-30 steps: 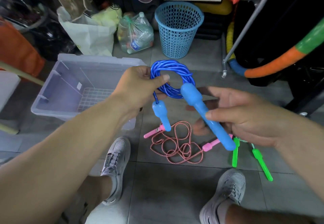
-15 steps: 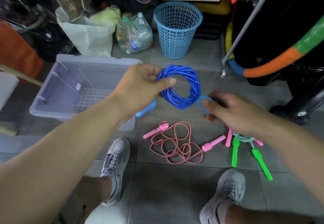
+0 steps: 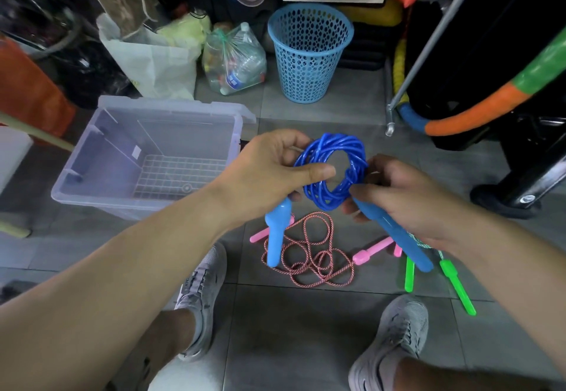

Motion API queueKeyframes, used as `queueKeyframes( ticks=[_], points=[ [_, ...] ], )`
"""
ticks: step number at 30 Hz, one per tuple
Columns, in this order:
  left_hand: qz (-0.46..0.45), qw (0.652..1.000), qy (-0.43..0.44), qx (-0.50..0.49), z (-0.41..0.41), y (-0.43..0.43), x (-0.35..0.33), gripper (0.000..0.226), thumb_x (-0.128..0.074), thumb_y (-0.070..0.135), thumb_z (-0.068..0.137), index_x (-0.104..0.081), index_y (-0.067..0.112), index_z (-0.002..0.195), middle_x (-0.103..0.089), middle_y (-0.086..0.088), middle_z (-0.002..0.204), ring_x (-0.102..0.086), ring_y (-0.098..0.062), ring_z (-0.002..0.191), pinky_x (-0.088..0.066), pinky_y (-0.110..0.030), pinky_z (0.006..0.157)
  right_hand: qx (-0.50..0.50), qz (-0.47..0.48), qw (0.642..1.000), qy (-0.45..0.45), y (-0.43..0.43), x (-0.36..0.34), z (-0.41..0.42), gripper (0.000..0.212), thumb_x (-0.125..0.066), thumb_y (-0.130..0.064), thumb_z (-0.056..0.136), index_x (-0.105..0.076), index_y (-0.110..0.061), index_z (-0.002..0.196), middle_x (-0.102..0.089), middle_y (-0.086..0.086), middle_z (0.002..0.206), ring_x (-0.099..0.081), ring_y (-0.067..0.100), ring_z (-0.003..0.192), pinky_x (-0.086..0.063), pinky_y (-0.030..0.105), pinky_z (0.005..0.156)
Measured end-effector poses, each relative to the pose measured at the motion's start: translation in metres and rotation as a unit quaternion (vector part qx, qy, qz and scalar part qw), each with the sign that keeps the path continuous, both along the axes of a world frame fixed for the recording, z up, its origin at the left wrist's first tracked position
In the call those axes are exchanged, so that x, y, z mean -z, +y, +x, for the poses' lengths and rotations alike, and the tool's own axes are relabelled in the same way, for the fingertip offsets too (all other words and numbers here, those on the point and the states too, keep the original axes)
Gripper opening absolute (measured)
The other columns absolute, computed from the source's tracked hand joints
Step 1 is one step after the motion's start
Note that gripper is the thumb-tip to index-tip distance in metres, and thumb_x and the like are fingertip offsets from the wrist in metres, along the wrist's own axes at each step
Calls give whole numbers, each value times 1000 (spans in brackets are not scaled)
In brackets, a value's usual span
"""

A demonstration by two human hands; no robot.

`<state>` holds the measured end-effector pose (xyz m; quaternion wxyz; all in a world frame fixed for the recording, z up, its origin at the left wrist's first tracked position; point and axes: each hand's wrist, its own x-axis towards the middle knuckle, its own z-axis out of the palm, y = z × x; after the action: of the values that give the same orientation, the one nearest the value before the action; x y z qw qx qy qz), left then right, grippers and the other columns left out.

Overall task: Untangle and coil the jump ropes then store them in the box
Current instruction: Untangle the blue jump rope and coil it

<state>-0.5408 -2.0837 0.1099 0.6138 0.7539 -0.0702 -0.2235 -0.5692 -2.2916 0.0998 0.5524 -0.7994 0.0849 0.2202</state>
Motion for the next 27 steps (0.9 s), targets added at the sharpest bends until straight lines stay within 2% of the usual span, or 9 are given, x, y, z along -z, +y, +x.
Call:
queueKeyframes(
  ticks=[2,5,9,12,14,17,22,25,27],
  points=[
    [32,999,-11,-7,1,-1,0,16,-71,19,91,-66,12,105,-78,-4,87,-67,-17,77,-51,-24,55,19,11,1000,6,0,-1,1,16,-54,-1,94,-60,-9,106,-73,11,84,-71,24,71,-57,38,65],
    [5,999,18,-43,2,-3,-1,4,-63,12,97,-67,14,98,-76,-6,83,-67,-14,71,-51,-24,51,6,-1,1000,-6,1,-1,-1,26,-50,-2,92,-65,-20,105,-66,0,71,-63,14,58,-48,28,54],
    [-128,982,102,-97,-1,-7,-3,10,-56,4,99,-65,9,101,-70,-8,80,-74,-31,87,-52,-25,45,-61,-50,996,-31,2,-4,0,33,-55,-17,78,-66,-29,106,-70,-3,70,-58,13,64,-42,31,62],
    [-169,974,115,-97,2,-4,-4,18,-55,4,98,-63,6,114,-73,-3,82,-75,-23,81,-48,-21,44,-61,-38,996,-47,-2,-9,2,34,-55,-7,82,-64,-29,107,-71,0,71,-57,6,62,-40,24,64],
    [-171,976,97,-93,7,0,-6,15,-55,4,97,-64,6,109,-71,-3,79,-70,-17,69,-41,-19,41,-51,-2,998,-47,-3,-12,1,40,-52,4,84,-65,-28,105,-68,4,70,-57,6,60,-41,21,63],
    [-74,996,21,-53,13,4,-7,10,-59,5,97,-67,10,101,-68,-5,70,-60,-15,57,-38,-21,40,-30,64,996,-46,0,-10,-1,41,-52,4,78,-67,-23,105,-70,5,78,-63,15,68,-49,35,73],
    [46,999,5,23,7,3,-4,11,-59,16,100,-66,10,105,-73,-10,81,-67,-13,69,-53,-29,50,28,122,991,-38,0,-3,-2,39,-46,17,88,-69,-11,103,-73,4,85,-62,25,70,-50,44,72],
    [0,998,41,42,2,0,0,12,-63,9,97,-65,9,108,-74,-16,98,-74,-26,93,-63,-42,72,38,80,995,-55,-3,0,0,22,-57,0,95,-71,-15,103,-73,8,89,-67,19,71,-57,44,76],
    [-34,995,73,59,-3,-4,2,17,-67,7,93,-66,10,110,-75,-12,101,-74,-25,95,-62,-39,81,22,14,997,-78,-6,2,2,10,-63,-17,96,-73,-19,99,-75,9,92,-71,21,72,-60,51,80]
  ],
)
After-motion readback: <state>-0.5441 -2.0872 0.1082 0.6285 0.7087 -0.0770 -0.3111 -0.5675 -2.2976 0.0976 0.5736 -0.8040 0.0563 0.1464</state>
